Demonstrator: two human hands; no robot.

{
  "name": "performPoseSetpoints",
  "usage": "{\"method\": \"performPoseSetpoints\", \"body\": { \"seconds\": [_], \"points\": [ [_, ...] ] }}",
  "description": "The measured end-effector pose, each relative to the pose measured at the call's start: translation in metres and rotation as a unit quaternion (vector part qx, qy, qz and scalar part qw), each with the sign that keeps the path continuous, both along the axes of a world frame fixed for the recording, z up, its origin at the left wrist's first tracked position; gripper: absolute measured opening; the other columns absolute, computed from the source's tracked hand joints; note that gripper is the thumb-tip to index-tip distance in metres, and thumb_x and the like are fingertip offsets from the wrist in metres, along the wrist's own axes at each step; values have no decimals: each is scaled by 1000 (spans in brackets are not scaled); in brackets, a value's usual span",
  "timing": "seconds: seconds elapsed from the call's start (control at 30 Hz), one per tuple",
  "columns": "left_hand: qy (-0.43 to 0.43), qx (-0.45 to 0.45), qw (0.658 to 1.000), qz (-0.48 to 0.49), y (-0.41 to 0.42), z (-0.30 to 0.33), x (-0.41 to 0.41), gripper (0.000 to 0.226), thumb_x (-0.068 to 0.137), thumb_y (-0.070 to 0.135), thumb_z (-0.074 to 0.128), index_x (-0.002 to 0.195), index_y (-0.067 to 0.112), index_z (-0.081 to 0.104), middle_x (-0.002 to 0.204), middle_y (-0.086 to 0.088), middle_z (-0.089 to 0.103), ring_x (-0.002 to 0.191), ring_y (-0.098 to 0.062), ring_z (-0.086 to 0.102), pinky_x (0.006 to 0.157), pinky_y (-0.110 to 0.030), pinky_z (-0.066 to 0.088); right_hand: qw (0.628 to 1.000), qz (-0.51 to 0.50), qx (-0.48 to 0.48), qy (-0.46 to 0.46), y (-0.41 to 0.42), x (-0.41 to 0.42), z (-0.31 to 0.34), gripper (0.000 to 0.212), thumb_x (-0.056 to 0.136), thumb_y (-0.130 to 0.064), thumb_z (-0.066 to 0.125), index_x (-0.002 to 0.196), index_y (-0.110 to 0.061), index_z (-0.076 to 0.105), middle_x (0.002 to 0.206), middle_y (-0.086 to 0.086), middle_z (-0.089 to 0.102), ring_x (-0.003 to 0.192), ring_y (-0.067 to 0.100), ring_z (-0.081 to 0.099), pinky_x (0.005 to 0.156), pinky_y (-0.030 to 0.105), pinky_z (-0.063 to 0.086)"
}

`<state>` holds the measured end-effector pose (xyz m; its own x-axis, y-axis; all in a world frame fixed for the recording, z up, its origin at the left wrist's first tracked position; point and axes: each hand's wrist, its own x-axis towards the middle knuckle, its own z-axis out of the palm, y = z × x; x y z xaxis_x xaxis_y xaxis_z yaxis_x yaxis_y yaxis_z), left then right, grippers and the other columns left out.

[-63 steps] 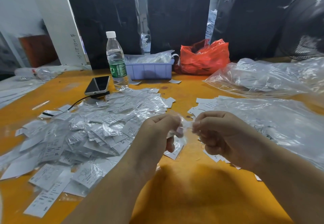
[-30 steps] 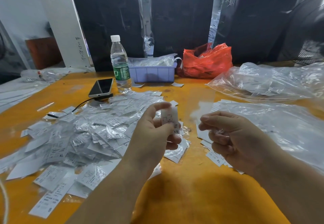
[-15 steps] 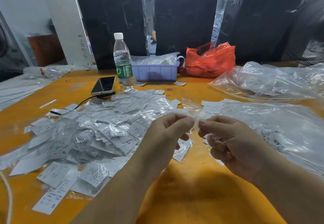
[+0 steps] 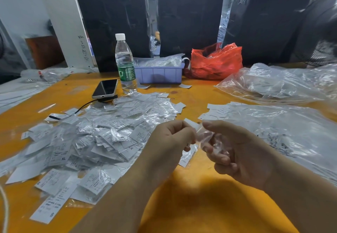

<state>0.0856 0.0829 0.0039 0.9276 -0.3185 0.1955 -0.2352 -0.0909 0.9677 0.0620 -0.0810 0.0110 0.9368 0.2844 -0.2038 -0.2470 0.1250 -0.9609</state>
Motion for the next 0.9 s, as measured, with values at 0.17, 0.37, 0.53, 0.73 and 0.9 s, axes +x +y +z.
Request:
{"method": "performPoseSetpoints", "body": {
  "seconds": [0.17, 0.37, 0.53, 0.73, 0.9],
  "points": [
    [41, -48, 997, 33, 3, -1, 2, 16, 88, 16, 59, 85, 10, 73, 68, 3, 65, 63, -9, 57, 55, -22, 47, 999, -27, -35, -23, 4, -1, -1, 4, 70, -16, 73, 70, -15, 69, 62, 2, 46, 45, 9, 29, 38, 18, 20],
    [85, -131, 985, 71, 4, -1, 7, 48, 88, -4, 62, 124, 27, 53, 84, -3, 75, 70, -14, 70, 61, -21, 55, 993, -112, -1, -28, 2, 5, -5, 9, 81, -7, 69, 76, -11, 75, 67, 6, 57, 43, 9, 33, 35, 18, 24],
    [181, -216, 957, 71, 3, 1, 8, 36, 79, -8, 69, 111, 5, 61, 84, -9, 74, 75, -21, 72, 66, -28, 60, 991, -124, 14, -43, 2, 6, -7, 21, 64, -11, 75, 84, -6, 76, 72, 11, 66, 42, 9, 33, 34, 18, 26],
    [247, -239, 936, 78, 1, 1, 9, 16, 84, 14, 69, 70, 17, 77, 70, 1, 67, 73, -16, 53, 70, -29, 45, 990, -129, 32, -41, 3, 5, -5, 10, 67, -10, 72, 77, -11, 74, 74, 10, 66, 41, 9, 32, 34, 16, 25],
    [244, -267, 931, 52, 1, 4, 6, 7, 73, 20, 75, 77, 15, 76, 71, -2, 60, 51, -10, 42, 43, -20, 41, 991, -117, 43, -39, 5, 3, -3, 19, 64, -19, 76, 79, -9, 72, 74, 7, 64, 43, 9, 30, 34, 16, 23]
  ]
}}
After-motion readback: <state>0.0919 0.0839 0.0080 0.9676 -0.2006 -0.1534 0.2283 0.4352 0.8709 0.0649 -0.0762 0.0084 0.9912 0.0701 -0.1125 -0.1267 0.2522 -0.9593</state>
